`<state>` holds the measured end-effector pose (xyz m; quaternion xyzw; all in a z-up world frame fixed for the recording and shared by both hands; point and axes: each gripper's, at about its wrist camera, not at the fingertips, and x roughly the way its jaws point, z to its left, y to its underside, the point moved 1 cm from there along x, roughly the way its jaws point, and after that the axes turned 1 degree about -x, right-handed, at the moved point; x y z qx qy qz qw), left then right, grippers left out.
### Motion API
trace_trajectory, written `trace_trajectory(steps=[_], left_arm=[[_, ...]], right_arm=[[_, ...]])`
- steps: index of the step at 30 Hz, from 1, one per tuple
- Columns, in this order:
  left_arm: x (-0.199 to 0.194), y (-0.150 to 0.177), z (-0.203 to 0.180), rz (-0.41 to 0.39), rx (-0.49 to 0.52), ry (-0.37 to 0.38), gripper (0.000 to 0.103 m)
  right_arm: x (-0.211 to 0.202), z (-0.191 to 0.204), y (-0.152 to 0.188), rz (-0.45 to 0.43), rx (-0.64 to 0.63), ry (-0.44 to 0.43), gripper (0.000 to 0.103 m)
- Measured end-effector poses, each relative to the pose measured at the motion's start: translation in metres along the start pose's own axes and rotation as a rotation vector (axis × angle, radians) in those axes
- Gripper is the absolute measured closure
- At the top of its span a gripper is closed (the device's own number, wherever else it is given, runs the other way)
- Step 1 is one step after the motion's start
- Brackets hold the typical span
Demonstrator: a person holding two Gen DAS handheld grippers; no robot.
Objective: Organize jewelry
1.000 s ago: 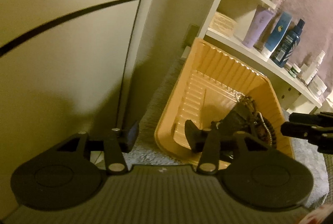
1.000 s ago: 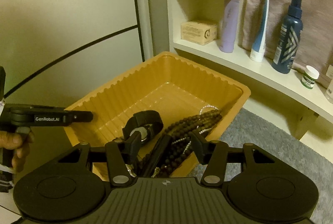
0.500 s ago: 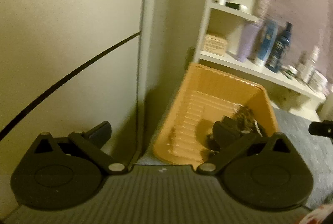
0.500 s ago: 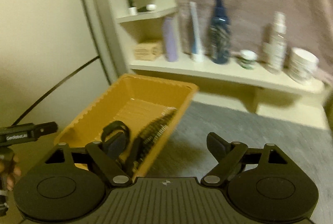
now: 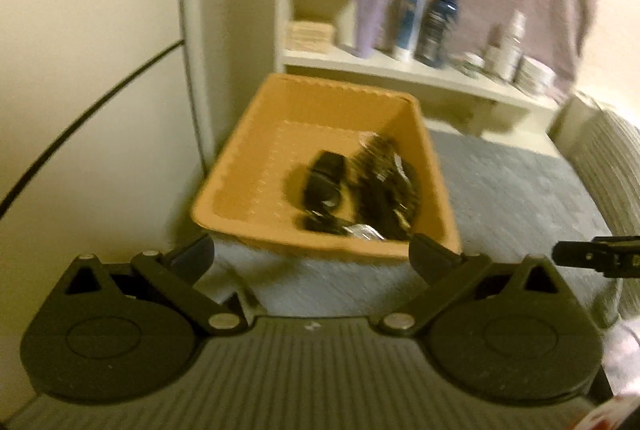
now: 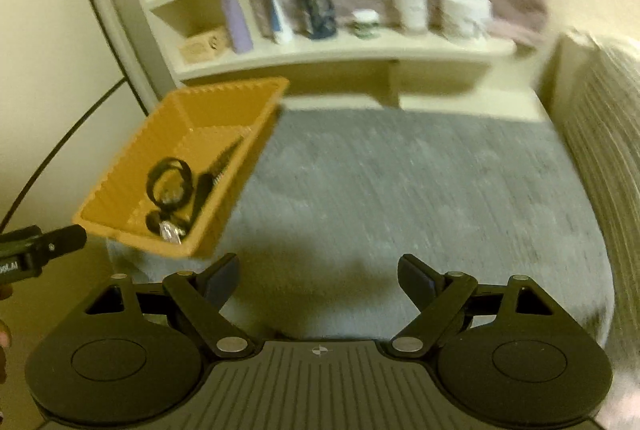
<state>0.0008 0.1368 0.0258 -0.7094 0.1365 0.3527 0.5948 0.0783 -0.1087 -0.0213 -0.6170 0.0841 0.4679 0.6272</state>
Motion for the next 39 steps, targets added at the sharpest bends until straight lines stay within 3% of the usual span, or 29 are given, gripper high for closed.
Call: trace_trajectory(steps=[6, 14, 39], left_arm=[[-0.008, 0.016, -0.031, 0.033, 0.053, 0.031, 0.000], [-0.012, 0.027, -0.059, 0.071, 0.079, 0.050, 0.000], [-0.014, 0.033, -0.064, 0.070, 0.075, 0.042, 0.000]], right_arm=[[-0.016, -0.014, 0.020, 0.061, 0.090, 0.038, 0.018], [-0.038, -0.013, 0.036, 0.023, 0.055, 0.067, 0.018], [-0.047, -0.006, 0.045, -0.031, 0.030, 0.070, 0.018]])
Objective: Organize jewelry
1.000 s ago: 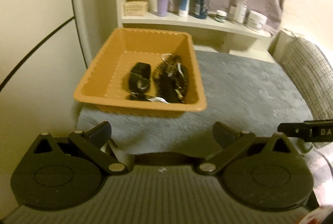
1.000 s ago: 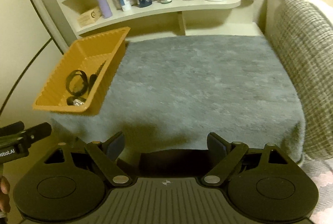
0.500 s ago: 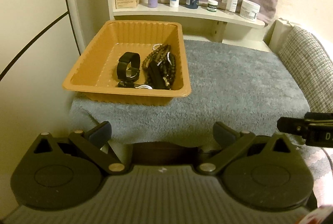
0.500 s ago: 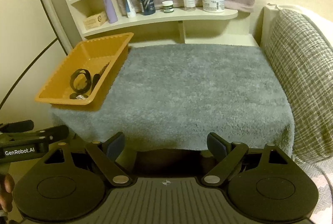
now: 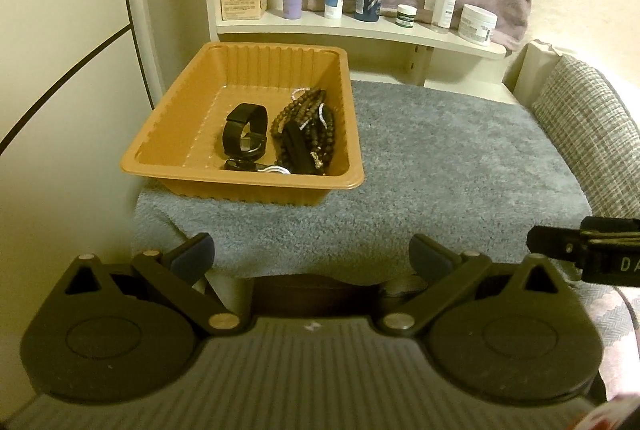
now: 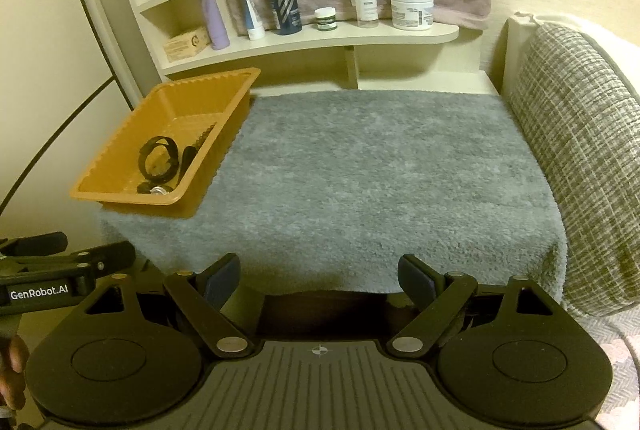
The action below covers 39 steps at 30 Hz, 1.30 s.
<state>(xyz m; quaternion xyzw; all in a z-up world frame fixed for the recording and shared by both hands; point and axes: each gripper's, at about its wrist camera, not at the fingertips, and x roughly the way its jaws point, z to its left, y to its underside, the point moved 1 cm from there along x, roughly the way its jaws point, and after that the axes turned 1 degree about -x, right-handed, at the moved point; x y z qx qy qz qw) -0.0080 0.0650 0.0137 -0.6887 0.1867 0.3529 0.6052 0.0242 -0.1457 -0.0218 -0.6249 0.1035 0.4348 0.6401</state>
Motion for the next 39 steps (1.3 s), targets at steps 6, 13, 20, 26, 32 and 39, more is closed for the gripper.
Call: trace_trajectory(steps=[6, 13, 20, 26, 32, 39], left_arm=[[0.0000, 0.0001, 0.0005, 0.001, 0.001, 0.000, 0.000], [-0.0002, 0.0001, -0.0010, 0.000, 0.003, 0.000, 0.000], [-0.0005, -0.0003, -0.0018, 0.000, 0.004, 0.001, 0.000], [-0.0007, -0.0003, -0.0021, -0.001, 0.003, 0.001, 0.000], [-0.0008, -0.0003, -0.0018, -0.001, 0.004, 0.002, 0.000], [-0.0010, -0.0003, -0.0026, -0.001, 0.002, 0.002, 0.000]], right_arm=[[0.0003, 0.0012, 0.0004, 0.001, 0.001, -0.001, 0.018], [0.0005, 0.0011, 0.0005, -0.002, 0.004, -0.003, 0.018], [0.0001, 0.0000, 0.0003, -0.002, 0.004, -0.005, 0.018], [0.0004, -0.0011, 0.0001, -0.002, 0.002, -0.007, 0.018], [0.0004, -0.0013, 0.0005, -0.002, 0.003, -0.007, 0.018], [0.0004, -0.0013, 0.0008, -0.003, 0.001, -0.008, 0.018]])
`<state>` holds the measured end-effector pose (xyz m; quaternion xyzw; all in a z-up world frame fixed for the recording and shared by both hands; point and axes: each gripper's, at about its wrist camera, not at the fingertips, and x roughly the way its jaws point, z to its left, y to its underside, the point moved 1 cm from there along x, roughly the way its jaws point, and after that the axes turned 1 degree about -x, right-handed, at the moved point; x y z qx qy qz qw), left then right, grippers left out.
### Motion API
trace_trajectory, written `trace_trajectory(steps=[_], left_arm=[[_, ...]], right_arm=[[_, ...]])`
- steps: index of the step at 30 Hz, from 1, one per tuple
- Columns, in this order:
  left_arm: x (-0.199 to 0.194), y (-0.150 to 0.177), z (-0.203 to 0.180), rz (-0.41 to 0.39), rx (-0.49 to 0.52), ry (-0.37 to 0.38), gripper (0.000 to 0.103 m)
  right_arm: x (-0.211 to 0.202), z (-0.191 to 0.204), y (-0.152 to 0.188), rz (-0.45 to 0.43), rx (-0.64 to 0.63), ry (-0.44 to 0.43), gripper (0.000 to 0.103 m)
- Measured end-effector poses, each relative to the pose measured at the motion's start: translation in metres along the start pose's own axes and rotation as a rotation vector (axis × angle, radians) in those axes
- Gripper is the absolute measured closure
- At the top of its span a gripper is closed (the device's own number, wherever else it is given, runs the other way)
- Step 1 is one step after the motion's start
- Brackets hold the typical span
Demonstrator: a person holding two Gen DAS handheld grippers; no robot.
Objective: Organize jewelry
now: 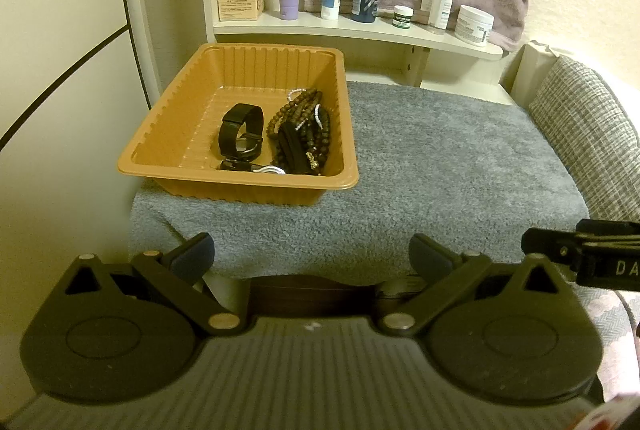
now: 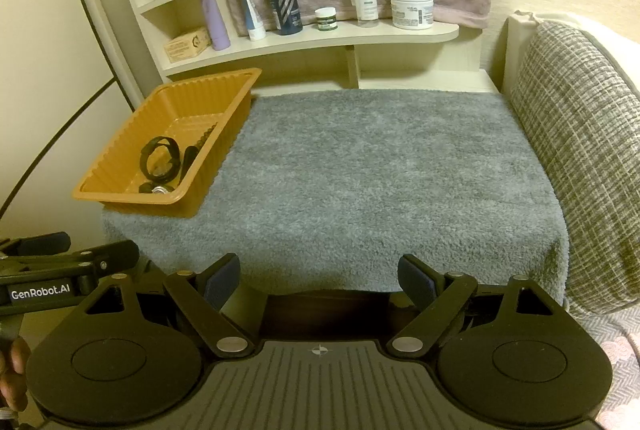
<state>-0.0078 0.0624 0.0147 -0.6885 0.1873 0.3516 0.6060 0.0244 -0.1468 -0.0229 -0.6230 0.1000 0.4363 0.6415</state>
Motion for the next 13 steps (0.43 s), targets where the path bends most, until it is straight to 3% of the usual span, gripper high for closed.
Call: trace_trajectory(steps=[13], left_arm=[[-0.0008, 0.0002, 0.0002, -0.014, -0.017, 0.013, 0.000]], right_arm=[[-0.0007, 0.0014, 0.0001, -0.004, -0.006, -0.008, 0.018]])
